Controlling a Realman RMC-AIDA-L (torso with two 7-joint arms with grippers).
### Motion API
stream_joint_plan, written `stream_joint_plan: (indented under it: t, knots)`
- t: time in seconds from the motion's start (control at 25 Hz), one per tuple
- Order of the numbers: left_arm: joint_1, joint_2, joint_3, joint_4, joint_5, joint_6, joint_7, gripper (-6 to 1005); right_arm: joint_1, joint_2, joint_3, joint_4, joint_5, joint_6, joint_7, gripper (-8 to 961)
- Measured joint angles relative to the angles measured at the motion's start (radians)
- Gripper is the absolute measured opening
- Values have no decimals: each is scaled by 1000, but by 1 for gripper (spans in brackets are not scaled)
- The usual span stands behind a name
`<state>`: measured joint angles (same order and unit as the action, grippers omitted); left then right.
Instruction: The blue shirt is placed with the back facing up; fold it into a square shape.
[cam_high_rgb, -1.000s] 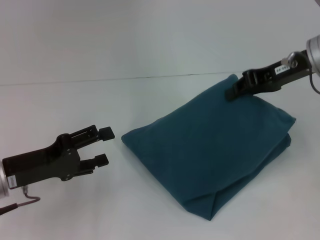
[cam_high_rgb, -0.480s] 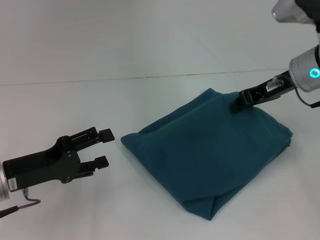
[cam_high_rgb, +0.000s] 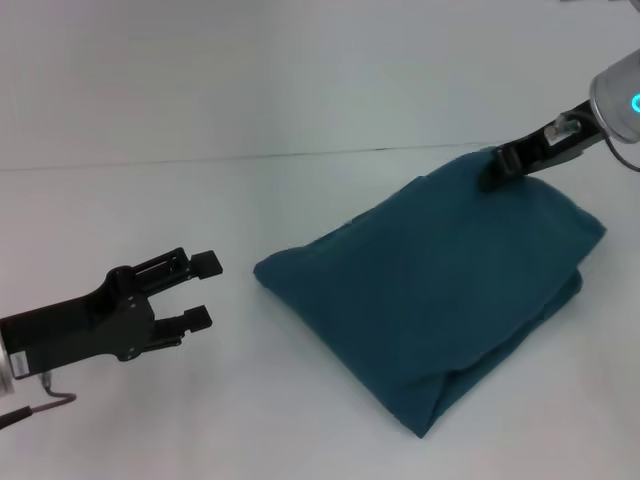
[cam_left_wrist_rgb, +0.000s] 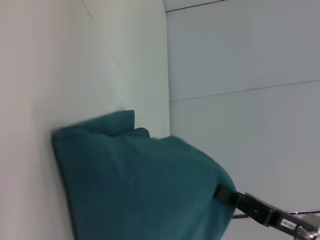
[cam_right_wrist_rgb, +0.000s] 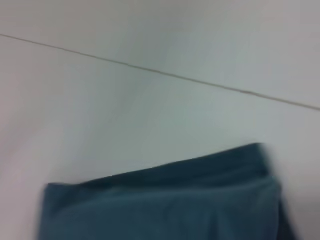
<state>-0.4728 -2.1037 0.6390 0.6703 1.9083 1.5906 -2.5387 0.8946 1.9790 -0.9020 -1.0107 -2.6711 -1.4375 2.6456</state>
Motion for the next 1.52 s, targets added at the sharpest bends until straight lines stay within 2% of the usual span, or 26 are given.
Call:
stream_joint_plan:
  t: [0.16, 0.28, 0.44, 0.64, 0.88, 1.08, 1.48, 1.52]
  knots:
    - [-2, 0, -4, -1, 0, -1, 0, 937, 21, 14, -10, 81, -90, 107, -5, 86]
    - [-1, 0, -4, -1, 0, -4, 0, 937, 33, 20, -51, 173, -102, 212, -13, 98]
    - [2, -1, -7, -2, 0, -5, 0, 937, 36, 29, -103, 235, -103, 302, -16, 113]
    - [2, -1, -7, -2, 0, -8, 0, 937, 36, 31, -115, 252, -103, 310, -2, 132]
    - [0, -1, -7, -2, 0, -17, 0, 936, 30, 17, -111, 273, -119, 278, 43, 155]
    - [-2, -1, -7, -2, 0, -19, 1, 936, 26, 15, -105, 274, -128, 284, 58, 174]
    - [2, -4, -7, -1, -2, -19, 3, 937, 35, 17, -98, 255, -256, 276, 133, 212]
    - [2, -4, -7, -1, -2, -19, 4, 937, 30, 15, -91, 246, -256, 273, 137, 259]
